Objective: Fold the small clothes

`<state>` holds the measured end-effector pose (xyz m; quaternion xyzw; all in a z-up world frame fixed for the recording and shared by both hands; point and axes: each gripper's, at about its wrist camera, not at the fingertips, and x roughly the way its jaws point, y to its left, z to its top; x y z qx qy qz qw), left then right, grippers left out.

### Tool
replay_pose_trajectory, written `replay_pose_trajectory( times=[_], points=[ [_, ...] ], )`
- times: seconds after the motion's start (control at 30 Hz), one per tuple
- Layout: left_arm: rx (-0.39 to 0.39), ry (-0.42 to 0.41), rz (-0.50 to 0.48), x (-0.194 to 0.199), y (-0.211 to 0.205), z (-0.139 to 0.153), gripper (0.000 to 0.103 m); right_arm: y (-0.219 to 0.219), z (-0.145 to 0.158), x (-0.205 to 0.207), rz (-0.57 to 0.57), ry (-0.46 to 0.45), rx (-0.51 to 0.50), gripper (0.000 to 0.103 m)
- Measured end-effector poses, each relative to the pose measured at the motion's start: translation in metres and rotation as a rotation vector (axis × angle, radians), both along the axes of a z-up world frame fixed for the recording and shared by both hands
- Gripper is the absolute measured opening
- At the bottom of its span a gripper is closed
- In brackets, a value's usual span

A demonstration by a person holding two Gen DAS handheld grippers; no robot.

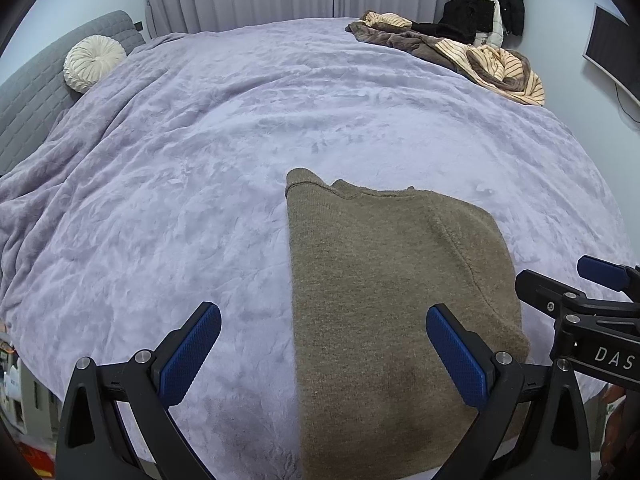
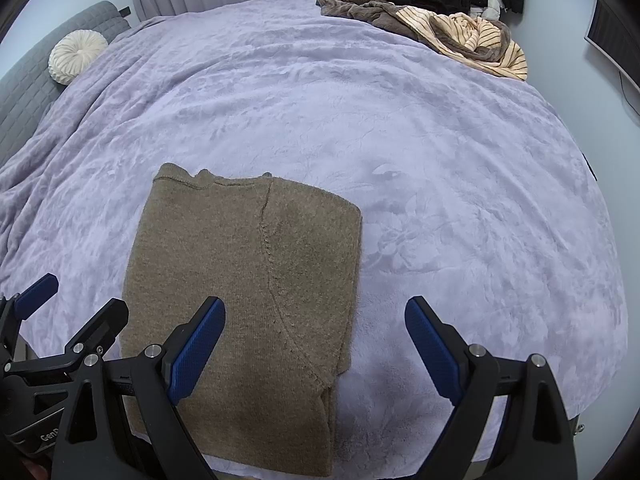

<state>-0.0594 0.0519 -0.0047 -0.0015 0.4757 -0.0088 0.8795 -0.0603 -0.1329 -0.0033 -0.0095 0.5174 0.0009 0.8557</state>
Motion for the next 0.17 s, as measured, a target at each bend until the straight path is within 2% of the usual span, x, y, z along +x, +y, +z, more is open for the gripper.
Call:
replay_pose_trajectory(
  times=[0.17],
  points=[
    [0.007,-0.013,-0.013,-0.0012,-0.0013,0.001,0.103,-0.0014,-0.0037,-0.0008,-0.001,0.003,-0.003,0.093]
  ],
)
